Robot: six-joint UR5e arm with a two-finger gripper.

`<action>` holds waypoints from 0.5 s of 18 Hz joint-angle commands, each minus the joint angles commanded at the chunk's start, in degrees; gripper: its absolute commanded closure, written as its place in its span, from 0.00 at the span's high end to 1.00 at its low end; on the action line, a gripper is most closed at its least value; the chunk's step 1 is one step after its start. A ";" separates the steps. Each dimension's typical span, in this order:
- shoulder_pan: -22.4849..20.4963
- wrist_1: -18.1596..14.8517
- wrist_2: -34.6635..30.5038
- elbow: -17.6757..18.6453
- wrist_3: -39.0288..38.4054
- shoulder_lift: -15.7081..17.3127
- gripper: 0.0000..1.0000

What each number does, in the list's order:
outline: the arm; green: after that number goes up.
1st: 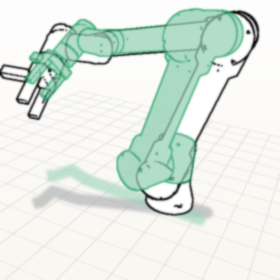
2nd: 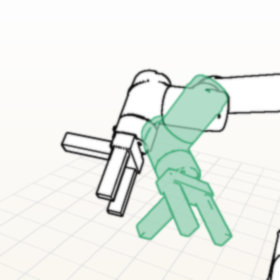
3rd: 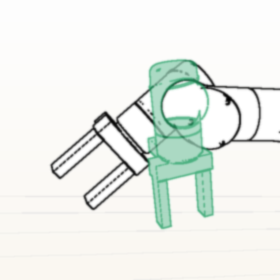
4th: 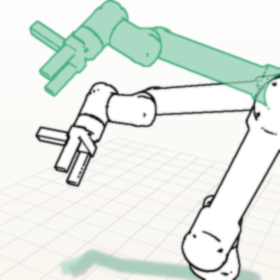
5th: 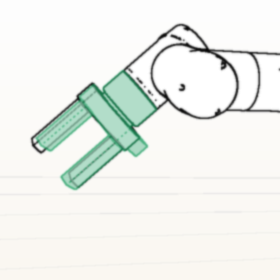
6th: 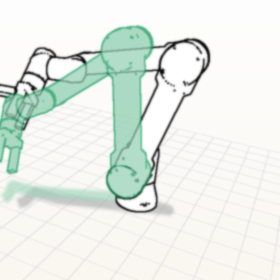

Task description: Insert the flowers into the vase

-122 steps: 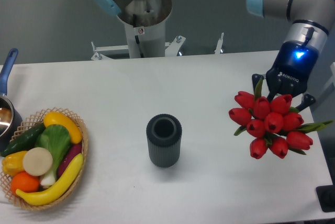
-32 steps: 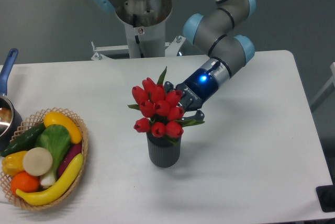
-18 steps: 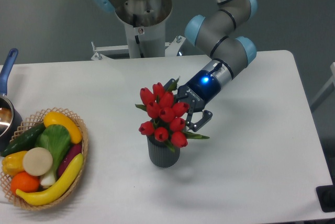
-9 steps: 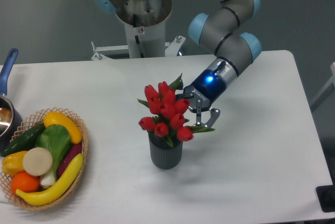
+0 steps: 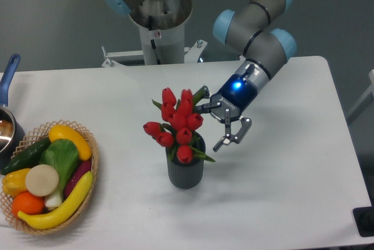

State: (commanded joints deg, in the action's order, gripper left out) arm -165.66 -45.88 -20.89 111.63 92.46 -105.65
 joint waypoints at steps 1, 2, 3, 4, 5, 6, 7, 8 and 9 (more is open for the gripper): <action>-1.41 0.00 -2.03 -0.88 0.09 0.53 1.00; -2.47 0.00 -3.79 -1.93 0.17 0.97 1.00; -3.52 0.00 -5.81 -3.07 0.09 1.76 1.00; -4.57 -0.09 -8.35 -4.22 0.09 2.46 1.00; -5.54 0.00 -11.42 -5.36 0.17 3.16 1.00; -6.16 0.00 -14.32 -6.42 0.09 3.61 1.00; -6.34 0.00 -16.61 -7.56 0.09 3.96 1.00; -6.78 -0.09 -18.20 -9.05 -0.09 4.05 1.00; -7.30 -0.17 -19.35 -10.72 -0.61 4.05 1.00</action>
State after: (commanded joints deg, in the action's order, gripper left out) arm -172.96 -46.05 -40.24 100.92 91.85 -101.60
